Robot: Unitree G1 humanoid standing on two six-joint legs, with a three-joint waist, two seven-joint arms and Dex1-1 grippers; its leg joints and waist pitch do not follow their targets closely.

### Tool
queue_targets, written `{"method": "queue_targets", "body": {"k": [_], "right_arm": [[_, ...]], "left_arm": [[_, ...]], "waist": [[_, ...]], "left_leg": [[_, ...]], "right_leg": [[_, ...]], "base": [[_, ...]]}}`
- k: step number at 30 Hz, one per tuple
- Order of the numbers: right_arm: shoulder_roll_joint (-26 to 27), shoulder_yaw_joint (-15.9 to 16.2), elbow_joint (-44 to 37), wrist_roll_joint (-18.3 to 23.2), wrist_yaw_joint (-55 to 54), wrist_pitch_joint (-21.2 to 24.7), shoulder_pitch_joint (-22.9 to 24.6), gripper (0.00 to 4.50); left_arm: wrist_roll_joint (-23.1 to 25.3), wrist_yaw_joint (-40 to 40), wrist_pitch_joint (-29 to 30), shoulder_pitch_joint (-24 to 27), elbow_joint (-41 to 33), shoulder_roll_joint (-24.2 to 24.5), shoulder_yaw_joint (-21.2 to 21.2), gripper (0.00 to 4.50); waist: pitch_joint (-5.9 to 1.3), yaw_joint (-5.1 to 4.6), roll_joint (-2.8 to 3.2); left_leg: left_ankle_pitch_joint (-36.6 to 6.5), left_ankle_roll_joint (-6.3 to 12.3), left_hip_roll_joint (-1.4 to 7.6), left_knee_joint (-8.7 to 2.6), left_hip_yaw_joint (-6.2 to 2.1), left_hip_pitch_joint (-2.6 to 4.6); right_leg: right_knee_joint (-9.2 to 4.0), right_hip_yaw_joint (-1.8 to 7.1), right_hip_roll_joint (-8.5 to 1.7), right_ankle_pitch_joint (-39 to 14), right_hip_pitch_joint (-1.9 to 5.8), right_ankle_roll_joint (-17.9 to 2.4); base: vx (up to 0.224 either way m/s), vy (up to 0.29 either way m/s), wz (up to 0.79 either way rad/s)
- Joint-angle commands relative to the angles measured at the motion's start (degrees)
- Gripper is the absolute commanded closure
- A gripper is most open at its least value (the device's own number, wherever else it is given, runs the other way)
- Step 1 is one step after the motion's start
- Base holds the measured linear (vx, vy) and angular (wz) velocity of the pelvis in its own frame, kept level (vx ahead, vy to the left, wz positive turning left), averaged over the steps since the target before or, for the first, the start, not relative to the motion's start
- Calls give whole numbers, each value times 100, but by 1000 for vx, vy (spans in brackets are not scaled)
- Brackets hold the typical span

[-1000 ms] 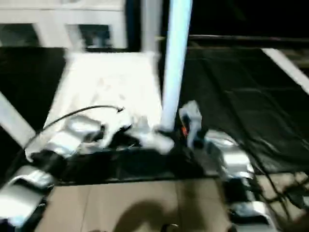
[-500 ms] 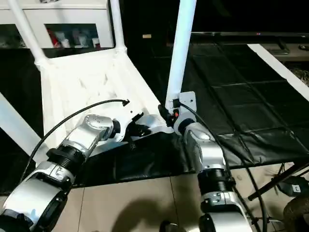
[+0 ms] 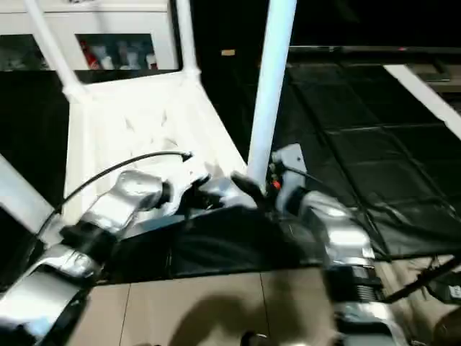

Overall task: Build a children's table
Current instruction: Rotate leg to tighten

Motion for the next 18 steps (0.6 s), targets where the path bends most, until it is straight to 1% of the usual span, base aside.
{"method": "queue_targets", "body": {"k": [1, 2, 4, 5, 6, 8, 9, 10, 11, 13, 14, 15, 16, 17, 18], "right_arm": [[-194, 210, -174, 75, 633, -102, -13, 11], [-297, 257, -194, 90, 846, -128, -7, 11], [-446, 335, -228, 122, 1160, -160, 3, 11], [-615, 429, -258, 157, 1509, -173, 5, 11], [-720, 494, -266, 184, 1709, -182, -3, 11], [-885, 590, -270, 259, 2082, -146, -43, 11], [-963, 638, -259, 303, 2308, -108, -79, 11], [-1001, 666, -249, 321, 2431, -89, -99, 11], [-1016, 676, -245, 328, 2480, -81, -107, 11], [-1097, 787, -210, 359, 2800, -53, -155, 11], [-1110, 808, -205, 366, 2857, -43, -163, 27], [-1180, 938, -205, 426, 3136, 57, -188, 37], [-1180, 938, -205, 426, 3136, 57, -188, 37], [-1201, 983, -224, 448, 3217, 107, -190, 46], [-1218, 1017, -241, 468, 3282, 146, -189, 56]], "left_arm": [[-53, -610, -250, 134, -89, 31, -354, 450], [-81, -752, -279, 158, -136, 80, -379, 450], [-100, -927, -294, 178, -194, 150, -422, 450], [-104, -1115, -362, 200, -251, 228, -484, 450], [-103, -1222, -407, 217, -291, 278, -524, 450], [-108, -1439, -515, 248, -350, 365, -606, 450], [-109, -1575, -590, 268, -375, 405, -647, 450], [-107, -1642, -631, 278, -387, 423, -669, 450], [-107, -1669, -647, 282, -392, 431, -678, 450], [-122, -1857, -696, 319, -473, 470, -737, 450], [-123, -1889, -703, 326, -491, 478, -749, 450], [-89, -2035, -768, 363, -607, 553, -871, 450], [-89, -2035, -768, 363, -607, 553, -871, 450], [-75, -2061, -794, 376, -644, 576, -905, 450], [-73, -2083, -808, 390, -676, 594, -926, 450]], "waist": [[-372, 38, -63], [-396, 105, -47], [-405, 134, -39], [-411, 146, -44], [-406, 164, -55], [-401, 202, -53], [-402, 222, -72], [-403, 231, -71], [-388, 235, -73], [-379, 242, -86], [-373, 244, -92], [-371, 244, -112], [-373, 251, -97], [-356, 246, -97], [-354, 244, -110]], "left_leg": [[-907, 748, 82, -269, 73, -64], [-521, 845, 118, -239, 85, -87], [-435, 914, 136, -222, 93, -81], [-350, 985, 139, -207, 96, -96], [-337, 1037, 143, -200, 93, -110], [-346, 1057, 152, -192, 104, -96], [-428, 1049, 154, -188, 109, -86], [-462, 1031, 158, -188, 110, -82], [-549, 1002, 151, -194, 117, -80], [-686, 911, 149, -207, 125, -70], [-757, 847, 150, -211, 132, -73], [-769, 829, 149, -212, 136, -70], [-811, 817, 151, -213, 127, -64], [-856, 789, 155, -215, 136, -62], [-915, 749, 156, -218, 137, -57]], "right_leg": [[-380, 316, -302, -1885, 364, -1126], [-270, 315, -274, -1138, 359, -1327], [-222, 308, -266, -840, 353, -1444], [-184, 309, -268, -625, 359, -1525], [-172, 306, -276, -601, 369, -1545], [-173, 319, -290, -646, 353, -1563], [-179, 326, -297, -751, 353, -1565], [-172, 333, -303, -773, 351, -1571], [-189, 344, -296, -872, 337, -1552], [-216, 358, -304, -1101, 336, -1501], [-227, 379, -305, -1256, 330, -1448], [-234, 385, -304, -1303, 325, -1426], [-222, 382, -302, -1345, 325, -1427], [-239, 402, -295, -1427, 301, -1402], [-241, 413, -294, -1489, 296, -1393]], "base": [[0, 0, 0], [0, 0, 0], [0, 0, 0], [0, 0, 0], [0, 0, 0], [0, 0, 0], [0, 0, 0], [0, 0, 0], [0, 0, 0], [0, 0, 0], [0, 0, 0], [0, 0, 0], [0, 0, 0], [0, 0, 0], [0, 0, 0]]}}
